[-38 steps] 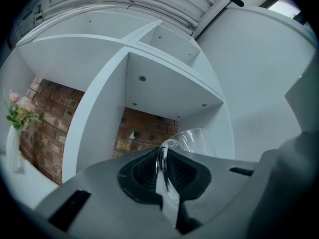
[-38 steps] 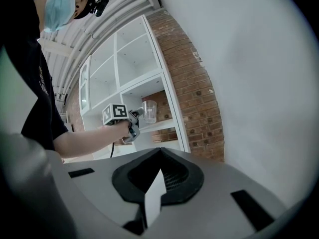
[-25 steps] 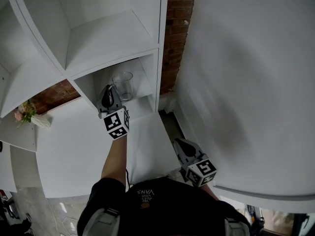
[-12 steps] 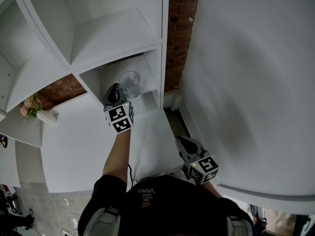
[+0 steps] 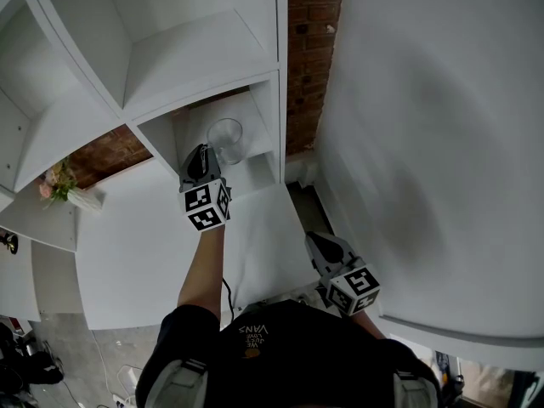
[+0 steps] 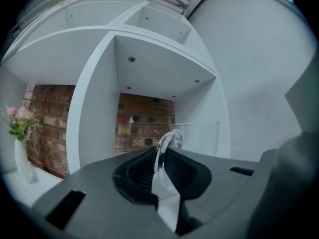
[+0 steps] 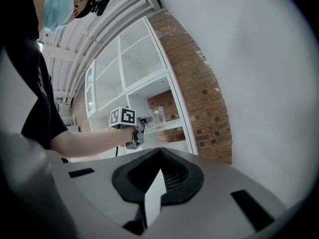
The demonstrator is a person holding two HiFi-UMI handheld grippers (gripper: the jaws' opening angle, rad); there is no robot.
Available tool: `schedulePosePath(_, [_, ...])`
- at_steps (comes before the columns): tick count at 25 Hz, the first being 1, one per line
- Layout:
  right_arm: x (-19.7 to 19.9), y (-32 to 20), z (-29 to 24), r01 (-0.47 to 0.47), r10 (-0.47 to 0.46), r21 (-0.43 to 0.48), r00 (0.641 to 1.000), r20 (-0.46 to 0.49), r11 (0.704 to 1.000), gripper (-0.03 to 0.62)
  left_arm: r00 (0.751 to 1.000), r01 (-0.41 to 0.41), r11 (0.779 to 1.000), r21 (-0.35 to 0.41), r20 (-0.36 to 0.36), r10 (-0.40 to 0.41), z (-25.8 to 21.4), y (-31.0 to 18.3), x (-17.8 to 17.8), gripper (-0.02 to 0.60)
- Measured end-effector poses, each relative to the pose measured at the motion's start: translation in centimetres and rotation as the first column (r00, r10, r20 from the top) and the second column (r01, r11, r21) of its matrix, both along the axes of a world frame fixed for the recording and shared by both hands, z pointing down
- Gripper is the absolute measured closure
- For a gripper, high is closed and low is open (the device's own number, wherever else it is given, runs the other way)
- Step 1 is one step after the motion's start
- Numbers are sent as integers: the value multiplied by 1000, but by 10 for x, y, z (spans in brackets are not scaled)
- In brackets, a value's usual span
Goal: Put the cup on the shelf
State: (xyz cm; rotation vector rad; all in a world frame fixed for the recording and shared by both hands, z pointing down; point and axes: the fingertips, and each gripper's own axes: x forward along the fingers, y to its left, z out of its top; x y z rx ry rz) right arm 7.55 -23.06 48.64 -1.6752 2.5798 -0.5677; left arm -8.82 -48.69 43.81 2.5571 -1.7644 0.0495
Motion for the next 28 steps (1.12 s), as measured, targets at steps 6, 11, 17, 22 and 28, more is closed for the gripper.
schedulePosePath(6, [-3,0,-1,4,-4,-1,1000,5,1000,599,992,-77,997,16,-94,78,3,13,-2,491])
schedulePosePath(11, [-5,0,-1,13,-13,5,1000,6,1000,599,986,-133,990,39,-96,136,4,28,3,430])
schedulePosePath(17, [-5,2,0,22,-22,9,1000,-20,1000,599,986,-151,988,28,-74,153,7,37,11,361])
schedulePosePath(22, [-3,5,1,22,-22,2,1000,-6,1000,599,991,-125,992,-7,-53,125,15,38,18,301])
schedulePosePath(28, [5,6,2,5,-5,-1,1000,3,1000,599,997,-70,996,-47,-17,69,20,30,26,284])
